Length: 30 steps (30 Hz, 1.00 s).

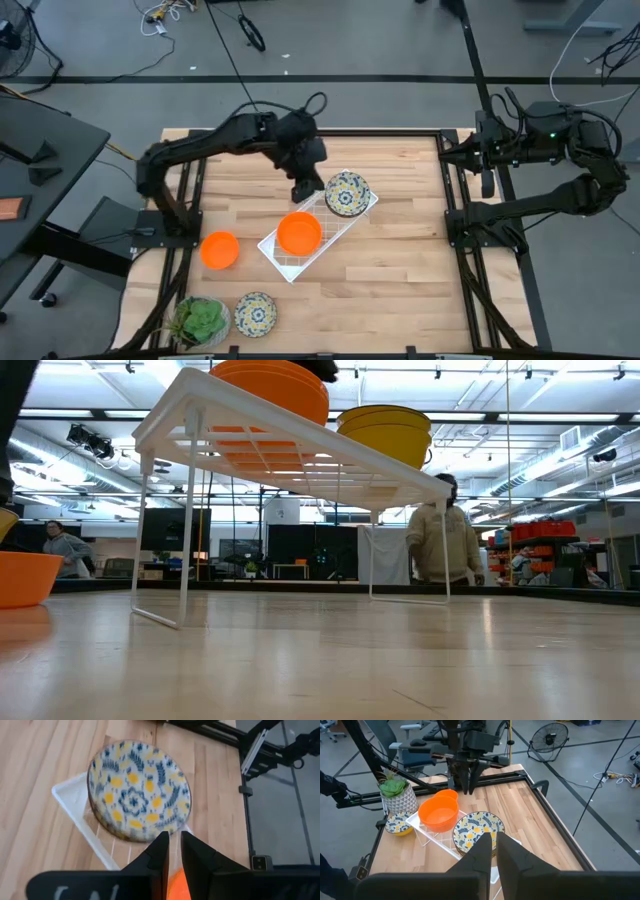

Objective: Pick & Place Mini bowls
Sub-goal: Stack the orange bowl on top of the orange bowl on the shelf

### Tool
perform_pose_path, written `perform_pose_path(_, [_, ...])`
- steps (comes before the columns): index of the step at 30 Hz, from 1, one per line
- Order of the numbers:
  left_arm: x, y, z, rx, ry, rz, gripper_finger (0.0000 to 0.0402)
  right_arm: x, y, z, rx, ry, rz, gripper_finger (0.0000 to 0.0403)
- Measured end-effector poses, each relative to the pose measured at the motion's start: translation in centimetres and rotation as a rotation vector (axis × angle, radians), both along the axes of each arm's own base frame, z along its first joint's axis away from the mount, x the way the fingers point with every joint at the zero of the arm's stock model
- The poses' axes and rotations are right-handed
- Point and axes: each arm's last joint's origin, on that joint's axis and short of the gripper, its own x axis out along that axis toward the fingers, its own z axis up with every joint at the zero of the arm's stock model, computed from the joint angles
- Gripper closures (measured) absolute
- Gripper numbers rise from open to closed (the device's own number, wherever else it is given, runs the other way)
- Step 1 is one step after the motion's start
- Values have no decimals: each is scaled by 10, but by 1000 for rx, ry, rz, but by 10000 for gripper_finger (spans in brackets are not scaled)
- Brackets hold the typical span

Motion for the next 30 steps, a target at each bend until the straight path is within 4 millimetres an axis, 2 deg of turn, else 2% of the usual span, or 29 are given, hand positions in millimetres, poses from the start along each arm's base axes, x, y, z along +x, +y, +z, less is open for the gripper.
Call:
perform_pose_path(8, [-48,-7,-20,19,23,53,348,0,0,0,0,-1,0,371])
perform_pose_path(15, [-81,-8,-29,70,40,34,348,0,0,0,0,0,0,371])
perform_pose_path(21, [-102,-11,-42,144,55,-43,348,0,0,0,0,0,0,371])
perform_pose_path(30, [-121,-27,-79,143,165,-134,348,0,0,0,0,0,0,371])
